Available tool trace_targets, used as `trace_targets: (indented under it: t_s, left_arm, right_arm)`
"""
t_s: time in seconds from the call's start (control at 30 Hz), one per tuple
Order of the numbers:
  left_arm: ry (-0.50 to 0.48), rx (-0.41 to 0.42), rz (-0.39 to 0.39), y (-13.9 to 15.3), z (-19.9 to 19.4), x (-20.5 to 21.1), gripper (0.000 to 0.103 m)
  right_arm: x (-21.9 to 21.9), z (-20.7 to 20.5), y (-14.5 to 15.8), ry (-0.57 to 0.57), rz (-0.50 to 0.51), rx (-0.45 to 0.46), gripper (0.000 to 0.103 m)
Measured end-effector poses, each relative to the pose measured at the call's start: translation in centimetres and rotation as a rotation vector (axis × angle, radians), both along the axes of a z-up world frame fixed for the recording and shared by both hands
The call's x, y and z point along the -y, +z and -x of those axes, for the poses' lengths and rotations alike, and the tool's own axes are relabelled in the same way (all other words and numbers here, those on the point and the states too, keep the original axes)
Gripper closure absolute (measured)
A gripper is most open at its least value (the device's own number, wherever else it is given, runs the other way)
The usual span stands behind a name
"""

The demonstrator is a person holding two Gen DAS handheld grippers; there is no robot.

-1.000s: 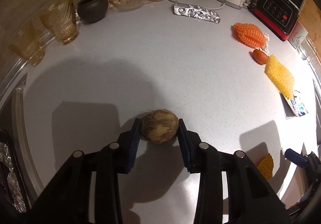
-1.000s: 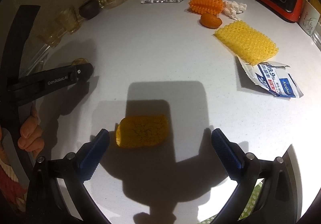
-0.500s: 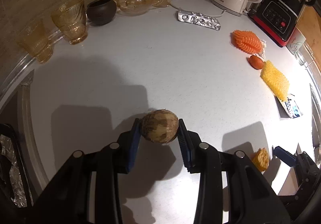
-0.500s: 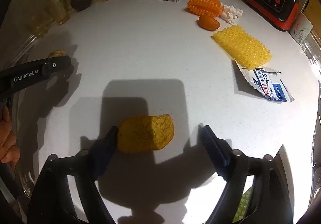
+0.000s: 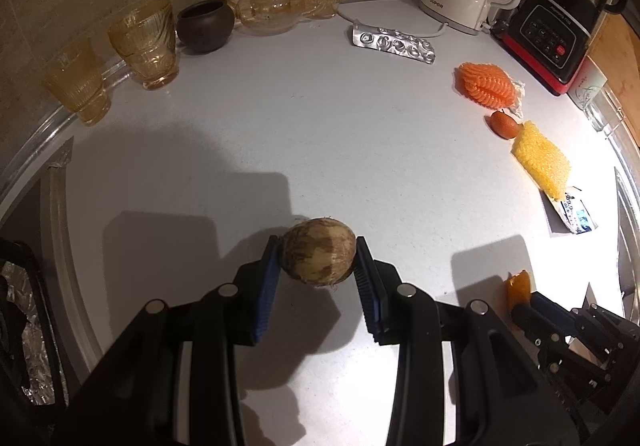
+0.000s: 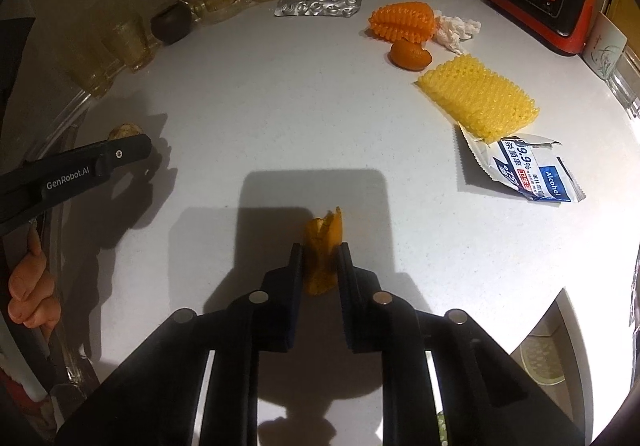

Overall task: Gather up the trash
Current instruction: 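Carry the potato and bread crust to the green basket and release both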

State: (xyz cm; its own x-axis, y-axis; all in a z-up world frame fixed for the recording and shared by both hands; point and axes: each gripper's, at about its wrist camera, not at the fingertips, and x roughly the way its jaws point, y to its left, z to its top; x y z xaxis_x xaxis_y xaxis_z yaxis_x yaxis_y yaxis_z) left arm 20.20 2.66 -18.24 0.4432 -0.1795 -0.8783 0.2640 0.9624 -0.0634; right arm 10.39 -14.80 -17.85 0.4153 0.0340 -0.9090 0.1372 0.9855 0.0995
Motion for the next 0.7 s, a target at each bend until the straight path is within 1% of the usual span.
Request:
trace_targets:
  t_s: [0.2, 0.33, 0.43, 0.53, 0.7]
  left_arm:
    - [-0.013, 0.024, -0.010, 1.1, 1.1, 0.4, 0.067]
    - [-0.033, 0.044, -0.018, 2.1, 2.5, 1.2, 0.067]
    - [-0.076, 0.052, -0.005, 3.1, 4.1, 2.7, 0.067]
    - [-0.137, 0.055, 0.012, 3.9, 6.5, 4.8, 0.067]
    - [-0.279, 0.021, 0.058, 4.4, 12.0, 9.8, 0.067]
  right_arm:
    - [0.4, 0.4, 0.3, 0.011, -0.026, 0.008, 0.092]
    - [1.1, 1.8, 1.4, 0.014, -0.031, 0.027, 0.092]
    - [1.9, 3.9, 2.6, 0.017, -0.016, 0.038, 0.092]
    - [3.3, 7.1, 3.9, 0.003, 0.004, 0.042, 0.092]
    - [6.4, 13.2, 5.0, -0.042, 0.036, 0.023, 0.092]
